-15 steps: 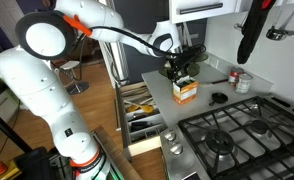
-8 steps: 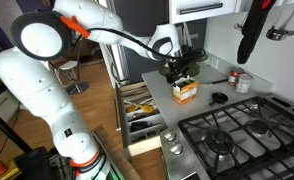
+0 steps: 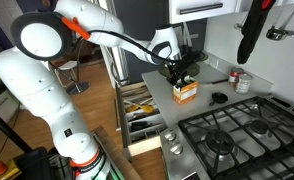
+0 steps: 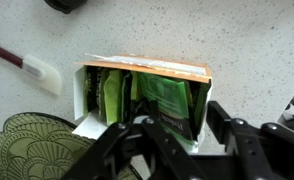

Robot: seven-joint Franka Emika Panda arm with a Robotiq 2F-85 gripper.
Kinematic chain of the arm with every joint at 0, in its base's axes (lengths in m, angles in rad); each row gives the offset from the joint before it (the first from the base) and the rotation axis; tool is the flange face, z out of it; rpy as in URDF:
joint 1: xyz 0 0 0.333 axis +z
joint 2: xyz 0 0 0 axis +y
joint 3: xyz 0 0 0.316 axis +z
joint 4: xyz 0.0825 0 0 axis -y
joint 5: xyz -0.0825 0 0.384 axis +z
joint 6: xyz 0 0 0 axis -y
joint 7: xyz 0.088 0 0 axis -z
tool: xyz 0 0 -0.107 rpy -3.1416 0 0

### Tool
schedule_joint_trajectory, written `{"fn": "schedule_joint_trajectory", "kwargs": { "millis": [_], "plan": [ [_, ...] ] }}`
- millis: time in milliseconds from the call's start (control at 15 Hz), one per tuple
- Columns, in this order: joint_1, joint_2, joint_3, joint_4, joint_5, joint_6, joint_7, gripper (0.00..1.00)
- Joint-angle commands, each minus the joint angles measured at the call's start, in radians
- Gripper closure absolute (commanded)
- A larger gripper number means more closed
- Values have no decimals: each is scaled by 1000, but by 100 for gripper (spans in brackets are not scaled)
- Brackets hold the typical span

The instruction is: Take the green thing out of the box and put it into the drawer then close it

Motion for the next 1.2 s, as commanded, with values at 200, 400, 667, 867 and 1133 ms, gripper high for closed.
{"fn": "schedule_joint_trajectory", "kwargs": {
  "millis": [200,400,667,867,1133],
  "plan": [
    [-19,-32,-15,-21,-35,60,-6,6],
    [-18,-27,-17,-23,-41,66,-10,9],
    [-13,-17,-15,-25,-32,72,-20,45],
    [-12,-12,-15,-22,-34,72,-23,69],
    [-11,-9,-15,-21,-32,72,-33,100]
  ]
}}
